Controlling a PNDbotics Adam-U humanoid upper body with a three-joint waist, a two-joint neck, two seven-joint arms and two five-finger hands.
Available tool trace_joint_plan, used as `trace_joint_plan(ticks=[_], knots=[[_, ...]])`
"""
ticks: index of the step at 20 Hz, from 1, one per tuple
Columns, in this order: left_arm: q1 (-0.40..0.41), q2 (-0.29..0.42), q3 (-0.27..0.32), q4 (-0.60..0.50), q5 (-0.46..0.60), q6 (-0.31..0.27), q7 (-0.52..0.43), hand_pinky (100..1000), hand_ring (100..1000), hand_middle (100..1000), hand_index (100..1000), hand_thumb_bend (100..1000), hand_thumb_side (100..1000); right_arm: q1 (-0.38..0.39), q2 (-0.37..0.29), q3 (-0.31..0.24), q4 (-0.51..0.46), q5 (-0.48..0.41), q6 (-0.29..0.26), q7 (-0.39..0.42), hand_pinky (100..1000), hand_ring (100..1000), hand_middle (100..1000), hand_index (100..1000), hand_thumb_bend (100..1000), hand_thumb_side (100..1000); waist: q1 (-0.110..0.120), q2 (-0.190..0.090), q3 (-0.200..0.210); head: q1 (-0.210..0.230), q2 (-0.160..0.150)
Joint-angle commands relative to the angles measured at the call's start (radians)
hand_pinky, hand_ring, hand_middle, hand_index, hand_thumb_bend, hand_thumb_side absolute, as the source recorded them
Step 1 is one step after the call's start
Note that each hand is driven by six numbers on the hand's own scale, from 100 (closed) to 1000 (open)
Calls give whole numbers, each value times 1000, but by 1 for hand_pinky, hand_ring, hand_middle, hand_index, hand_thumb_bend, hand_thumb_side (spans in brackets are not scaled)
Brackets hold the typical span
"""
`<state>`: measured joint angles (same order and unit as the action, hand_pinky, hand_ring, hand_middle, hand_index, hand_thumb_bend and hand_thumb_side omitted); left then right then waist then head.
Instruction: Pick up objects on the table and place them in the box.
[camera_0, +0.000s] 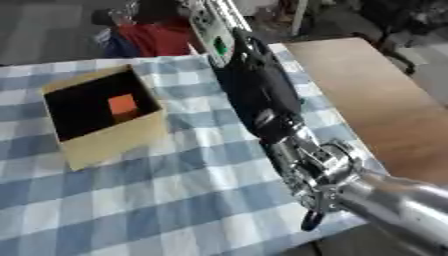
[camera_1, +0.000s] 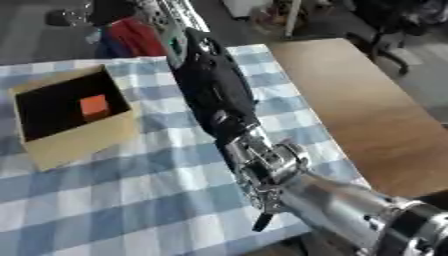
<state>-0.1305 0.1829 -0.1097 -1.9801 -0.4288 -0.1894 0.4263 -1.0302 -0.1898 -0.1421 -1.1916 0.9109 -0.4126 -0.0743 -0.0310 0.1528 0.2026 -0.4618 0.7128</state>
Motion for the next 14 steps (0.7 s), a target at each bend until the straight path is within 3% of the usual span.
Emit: trace_joint_plan(ticks=[1, 6, 14], knots=[[-1, 2, 14, -20, -9, 3, 10, 649, 699, 606, 757, 100, 531, 33, -22, -5, -125, -161, 25, 6, 803, 822, 908, 998, 813, 745, 7, -10, -9, 16, 2], [8, 0, 24, -20, -16, 8, 23, 652, 725, 620, 757, 100, 527, 151, -27, 13, -255, -351, 47, 72, 810, 838, 919, 1000, 783, 743, 21, -10, -37, 77, 7], [30, -6, 36, -20, -26, 17, 40, 655, 755, 651, 757, 100, 523, 337, -27, 7, -330, -476, 56, 205, 839, 846, 910, 975, 748, 728, 43, -9, -84, 206, 48]])
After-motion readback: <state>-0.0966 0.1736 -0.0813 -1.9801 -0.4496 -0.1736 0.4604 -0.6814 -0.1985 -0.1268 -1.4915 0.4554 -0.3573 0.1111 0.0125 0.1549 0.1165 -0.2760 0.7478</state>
